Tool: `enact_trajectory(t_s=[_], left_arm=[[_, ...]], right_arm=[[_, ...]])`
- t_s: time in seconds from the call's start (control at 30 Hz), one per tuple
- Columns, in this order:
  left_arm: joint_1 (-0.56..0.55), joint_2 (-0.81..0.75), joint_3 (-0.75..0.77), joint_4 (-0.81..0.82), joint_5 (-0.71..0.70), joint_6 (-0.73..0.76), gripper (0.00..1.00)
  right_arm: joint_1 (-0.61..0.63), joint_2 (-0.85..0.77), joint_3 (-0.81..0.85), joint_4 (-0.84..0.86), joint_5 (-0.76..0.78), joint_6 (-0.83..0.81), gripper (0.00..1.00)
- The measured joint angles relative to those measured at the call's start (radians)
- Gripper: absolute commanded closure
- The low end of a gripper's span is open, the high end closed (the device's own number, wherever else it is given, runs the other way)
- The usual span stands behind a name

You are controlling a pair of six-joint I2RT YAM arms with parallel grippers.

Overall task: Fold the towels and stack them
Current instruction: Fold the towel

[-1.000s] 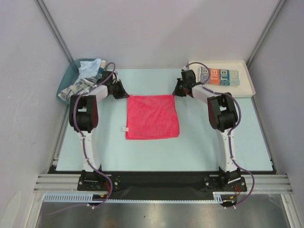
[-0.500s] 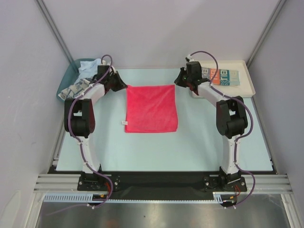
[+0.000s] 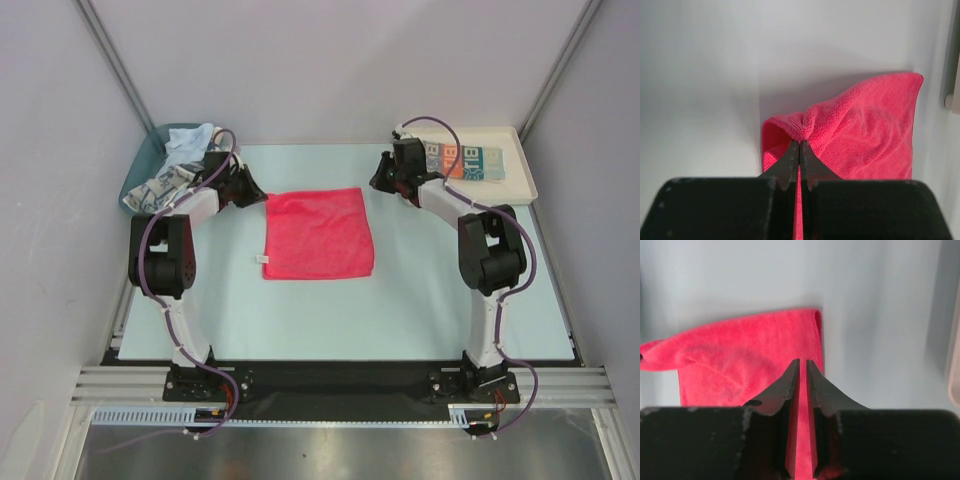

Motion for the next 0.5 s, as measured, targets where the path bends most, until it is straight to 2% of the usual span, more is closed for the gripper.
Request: enact_trajectory(t_s=[0.23,0.5], left_arm=[[0.0,0.0,0.018,-0.012,0.0,0.0,1.0],[0.0,0.008,0.042,-0.025,0.0,0.002,1.0]], right_arm=[[0.01,0.144,0.175,-0.011,-0.017,-0.002,0.65],[0.018,0.277,0.283,-0.08,-0.021,0.0,0.6]])
